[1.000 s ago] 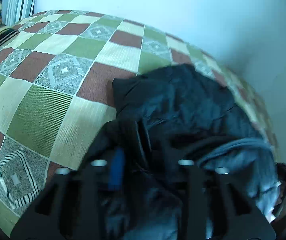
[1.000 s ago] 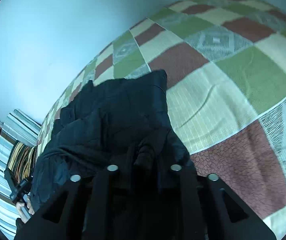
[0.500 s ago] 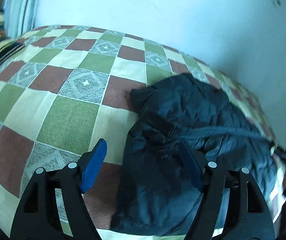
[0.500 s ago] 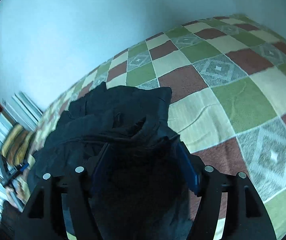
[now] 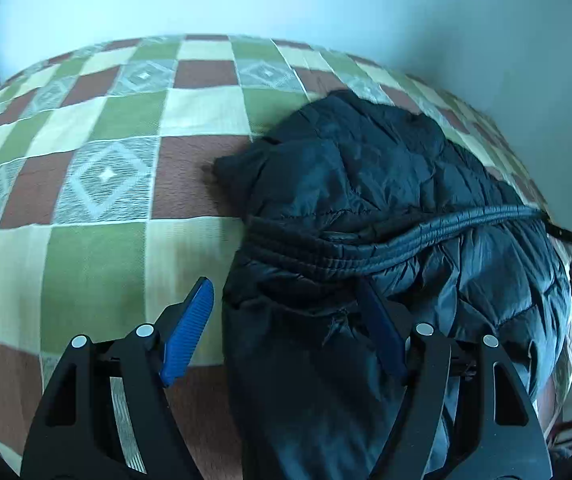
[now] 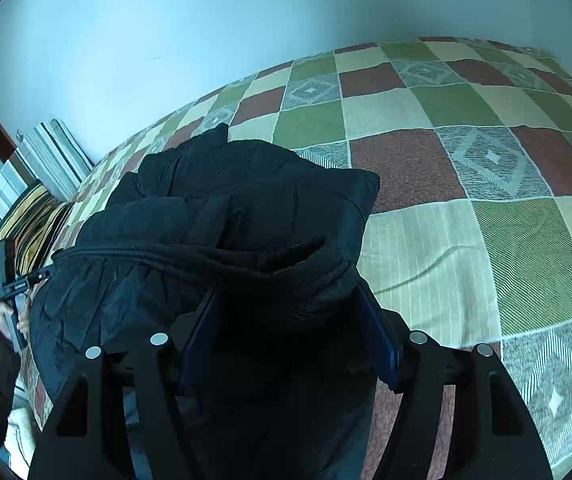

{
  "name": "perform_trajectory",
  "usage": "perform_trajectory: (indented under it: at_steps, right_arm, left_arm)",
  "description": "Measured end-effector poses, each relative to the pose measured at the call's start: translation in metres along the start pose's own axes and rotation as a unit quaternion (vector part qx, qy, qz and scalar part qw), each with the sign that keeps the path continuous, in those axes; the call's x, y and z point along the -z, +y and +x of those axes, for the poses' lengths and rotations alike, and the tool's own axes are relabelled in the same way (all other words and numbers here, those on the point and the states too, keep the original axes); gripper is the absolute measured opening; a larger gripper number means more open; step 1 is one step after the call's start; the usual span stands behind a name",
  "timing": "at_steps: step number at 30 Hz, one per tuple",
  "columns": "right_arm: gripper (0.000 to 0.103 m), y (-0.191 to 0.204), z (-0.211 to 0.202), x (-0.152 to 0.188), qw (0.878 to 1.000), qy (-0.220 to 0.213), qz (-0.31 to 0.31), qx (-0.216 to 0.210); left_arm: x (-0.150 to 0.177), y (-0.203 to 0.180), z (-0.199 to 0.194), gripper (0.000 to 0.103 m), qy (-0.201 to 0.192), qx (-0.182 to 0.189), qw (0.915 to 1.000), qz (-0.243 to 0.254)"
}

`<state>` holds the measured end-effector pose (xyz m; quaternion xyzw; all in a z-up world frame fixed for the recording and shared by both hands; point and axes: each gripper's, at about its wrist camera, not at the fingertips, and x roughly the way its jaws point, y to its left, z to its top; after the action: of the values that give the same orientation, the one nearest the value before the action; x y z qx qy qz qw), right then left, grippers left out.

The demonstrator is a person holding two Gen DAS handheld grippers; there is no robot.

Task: Fold large clothes
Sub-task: 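Lift the hem with both grippers and fold it toward the collar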

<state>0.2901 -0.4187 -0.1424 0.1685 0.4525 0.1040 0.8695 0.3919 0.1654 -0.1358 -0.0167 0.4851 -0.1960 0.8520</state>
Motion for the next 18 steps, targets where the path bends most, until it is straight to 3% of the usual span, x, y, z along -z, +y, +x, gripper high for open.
perform_trajectory:
  at_steps: [2,3,4,6,13,18]
  right_arm:
    - [0.066,-0.001,0.005,0.0,1.0,0.006,-0.001,0.0]
    - [0.065,-0.001,0.006,0.0,1.0,0.006,-0.002,0.001]
    - [0.057,0.0,0.008,0.001,1.0,0.006,-0.005,0.008]
    - [0.044,0.001,0.012,0.003,1.0,0.013,-0.012,0.026]
    - [0.015,0.008,0.004,0.012,0.999,-0.008,-0.014,0.044]
    - [0.01,0.026,-0.018,0.014,0.996,-0.042,-0.037,0.071]
  left_arm:
    - [-0.003,0.001,0.01,0.068,0.02,0.004,0.9998,0.006]
    - [-0.004,0.002,0.013,0.057,0.027,0.0,0.9996,0.006]
    - [-0.004,0.003,0.02,0.049,0.04,-0.006,0.9992,0.007]
    - [-0.003,0.003,0.024,0.043,0.046,-0.005,0.9989,0.008]
    - [0.006,-0.013,0.001,0.017,-0.005,-0.048,0.9987,0.015]
    - [0.007,-0.031,-0.027,0.013,-0.048,-0.086,0.9948,0.028]
